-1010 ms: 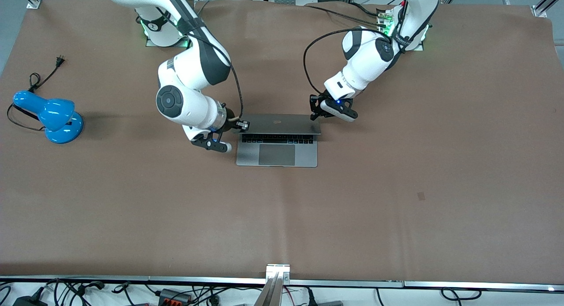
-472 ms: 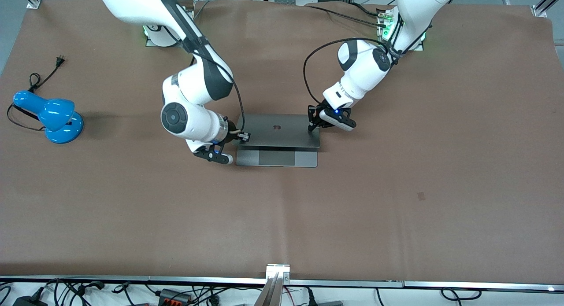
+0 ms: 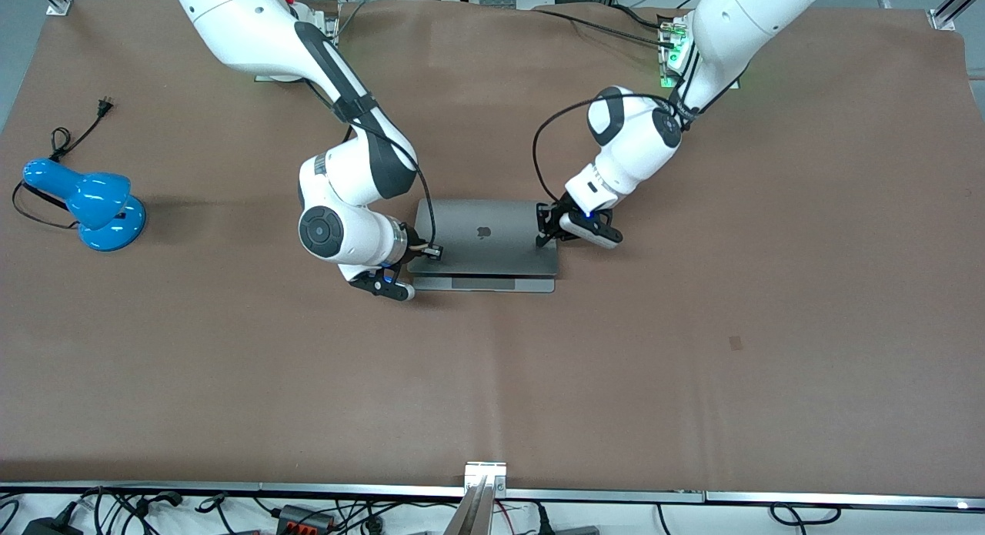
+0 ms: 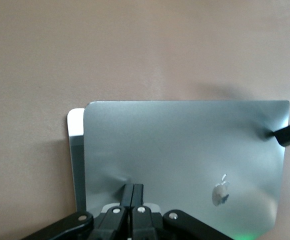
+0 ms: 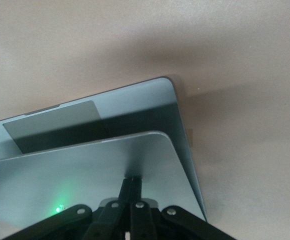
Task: Close laptop with both arms from behind
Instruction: 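Press the closed laptop lid flat with both grippers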
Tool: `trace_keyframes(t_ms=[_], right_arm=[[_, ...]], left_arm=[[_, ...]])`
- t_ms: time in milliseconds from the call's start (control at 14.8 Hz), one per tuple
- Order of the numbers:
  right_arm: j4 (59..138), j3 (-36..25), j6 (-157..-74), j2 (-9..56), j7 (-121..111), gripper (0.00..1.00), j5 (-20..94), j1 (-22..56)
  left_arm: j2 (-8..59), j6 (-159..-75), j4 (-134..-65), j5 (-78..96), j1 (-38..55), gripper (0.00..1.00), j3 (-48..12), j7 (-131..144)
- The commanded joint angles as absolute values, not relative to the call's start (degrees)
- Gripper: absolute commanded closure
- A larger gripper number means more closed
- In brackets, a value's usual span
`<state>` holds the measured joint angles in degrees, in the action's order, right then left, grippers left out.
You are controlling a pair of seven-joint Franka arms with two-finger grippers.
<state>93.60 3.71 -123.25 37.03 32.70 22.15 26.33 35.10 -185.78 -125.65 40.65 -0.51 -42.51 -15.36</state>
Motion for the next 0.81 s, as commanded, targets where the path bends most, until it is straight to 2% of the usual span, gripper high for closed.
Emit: trace_keyframes(t_ms=[0, 741], right_arm=[[91.33, 4.04, -123.13, 39.37, 32.43, 1.00, 20.22, 25.93], [90.09, 4.04, -126.56, 43.33, 32.52, 1.00, 17.14, 25.93]], left_arm=[[39.11, -186.94, -122.26, 41.84, 0.18, 0.99, -41.75, -18.37], [42.01, -186.94, -121.99, 41.84, 0.18, 0.99, -39.81, -21.44]])
